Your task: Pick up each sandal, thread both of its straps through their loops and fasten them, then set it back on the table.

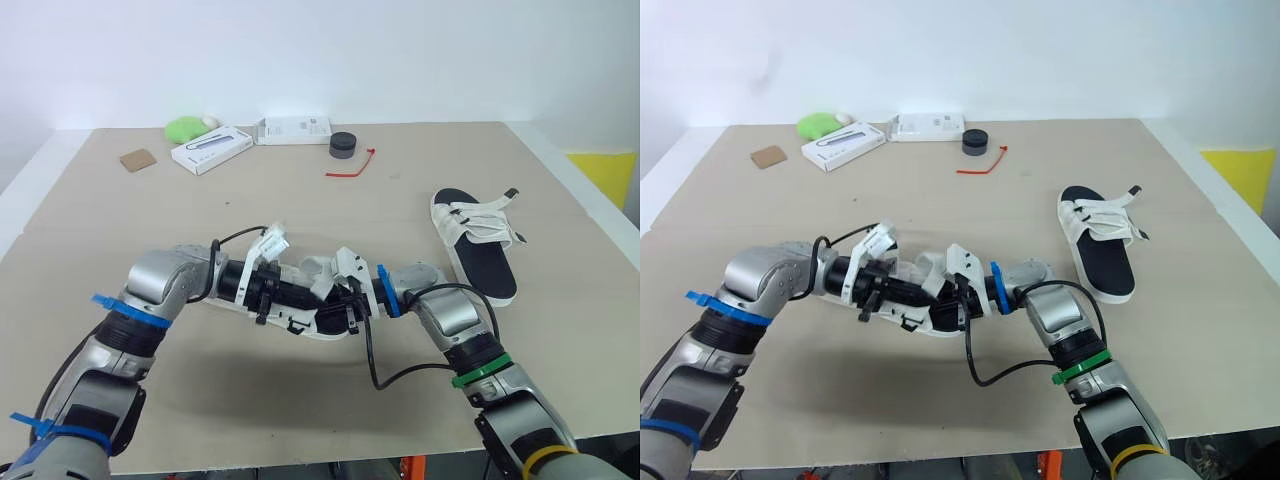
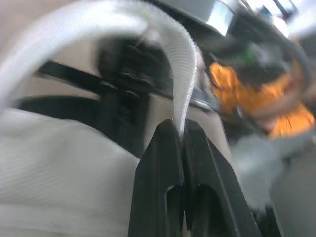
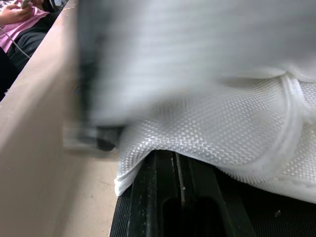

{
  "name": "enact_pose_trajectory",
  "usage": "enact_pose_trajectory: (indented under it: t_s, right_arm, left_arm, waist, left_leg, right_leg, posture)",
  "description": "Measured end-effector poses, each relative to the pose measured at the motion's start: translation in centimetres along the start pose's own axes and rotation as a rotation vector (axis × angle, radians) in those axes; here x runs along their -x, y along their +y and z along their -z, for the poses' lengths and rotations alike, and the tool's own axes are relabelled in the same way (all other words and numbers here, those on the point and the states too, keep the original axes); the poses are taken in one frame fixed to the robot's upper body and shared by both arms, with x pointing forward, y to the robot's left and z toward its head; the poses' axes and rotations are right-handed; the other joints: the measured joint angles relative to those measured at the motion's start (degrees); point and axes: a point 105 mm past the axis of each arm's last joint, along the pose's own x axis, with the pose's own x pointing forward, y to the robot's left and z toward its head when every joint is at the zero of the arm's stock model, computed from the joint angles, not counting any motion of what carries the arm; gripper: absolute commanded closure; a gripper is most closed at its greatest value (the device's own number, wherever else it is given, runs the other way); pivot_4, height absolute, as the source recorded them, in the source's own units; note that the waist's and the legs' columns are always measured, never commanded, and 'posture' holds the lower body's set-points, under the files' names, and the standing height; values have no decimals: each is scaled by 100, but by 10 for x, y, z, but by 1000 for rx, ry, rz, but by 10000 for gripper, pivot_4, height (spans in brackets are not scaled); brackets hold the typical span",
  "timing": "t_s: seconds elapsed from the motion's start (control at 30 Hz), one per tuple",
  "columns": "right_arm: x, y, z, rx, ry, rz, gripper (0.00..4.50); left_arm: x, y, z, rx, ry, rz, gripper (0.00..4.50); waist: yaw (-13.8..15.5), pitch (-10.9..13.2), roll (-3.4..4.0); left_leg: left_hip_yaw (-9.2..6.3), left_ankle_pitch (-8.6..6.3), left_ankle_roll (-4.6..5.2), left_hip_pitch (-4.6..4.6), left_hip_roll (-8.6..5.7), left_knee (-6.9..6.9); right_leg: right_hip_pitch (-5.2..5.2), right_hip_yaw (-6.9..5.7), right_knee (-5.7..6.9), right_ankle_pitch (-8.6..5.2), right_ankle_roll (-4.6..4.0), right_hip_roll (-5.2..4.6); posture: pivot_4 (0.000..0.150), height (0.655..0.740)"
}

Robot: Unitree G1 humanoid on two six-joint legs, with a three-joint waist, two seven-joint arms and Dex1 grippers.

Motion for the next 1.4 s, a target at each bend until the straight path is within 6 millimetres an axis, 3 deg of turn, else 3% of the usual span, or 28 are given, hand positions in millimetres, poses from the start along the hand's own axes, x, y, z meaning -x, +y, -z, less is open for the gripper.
enact_pose_trajectory:
  t_s: [0.2,0.37,0.5,0.67,0.93,1.27,1.37,1.4]
  right_arm:
    - [0,0,0,0,0,0,45000]
    - [0,-1,1,-6,4,5,45000]
    - [2,-2,2,-8,8,15,45000]
    - [3,-3,3,-11,9,25,45000]
    - [-2,0,1,-5,1,5,45000]
    - [-3,2,0,-4,0,-7,45000]
    - [-3,2,0,-3,0,-8,45000]
    - [-3,2,0,-3,0,-9,45000]
  left_arm:
    - [-2,-7,13,-142,76,36,44785]
    - [-6,1,13,-229,93,-8,44785]
    - [-4,20,6,-200,38,-111,44785]
    - [-7,29,-2,-126,-24,-142,44785]
    - [1,12,14,-222,72,-79,44785]
    - [3,7,23,-382,127,-69,44785]
    - [3,4,23,-360,131,-64,37591]
    - [3,2,22,-342,126,-57,32736]
  waist:
    - [-1,-1,0]
    - [9,-8,1]
    - [26,-13,4]
    - [38,-15,6]
    - [-6,-15,7]
    - [-24,-17,10]
    - [-25,-18,10]
    - [-26,-18,10]
  left_leg:
    - [1,-3,3,6,0,0]
    - [1,-2,3,12,0,7]
    - [1,-2,3,11,-1,19]
    - [0,2,1,9,-4,29]
    - [2,-4,13,11,1,2]
    - [3,-22,42,15,3,2]
    - [3,-22,43,15,3,2]
    - [3,-23,44,14,3,2]
  right_leg:
    - [3,2,0,-3,-2,0]
    - [11,1,0,-4,-4,-1]
    - [15,2,0,-9,-15,-3]
    - [18,2,0,-2,-10,-4]
    - [9,3,0,0,-4,2]
    - [12,4,0,-14,-12,5]
    - [12,4,0,-15,-12,5]
    - [12,4,0,-16,-11,5]
  posture:
    - [1500,7400]
    - [1500,7400]
    - [1500,7400]
    - [1500,7400]
    - [1500,7400]
    - [1500,7400]
    - [1500,7400]
    - [1500,7400]
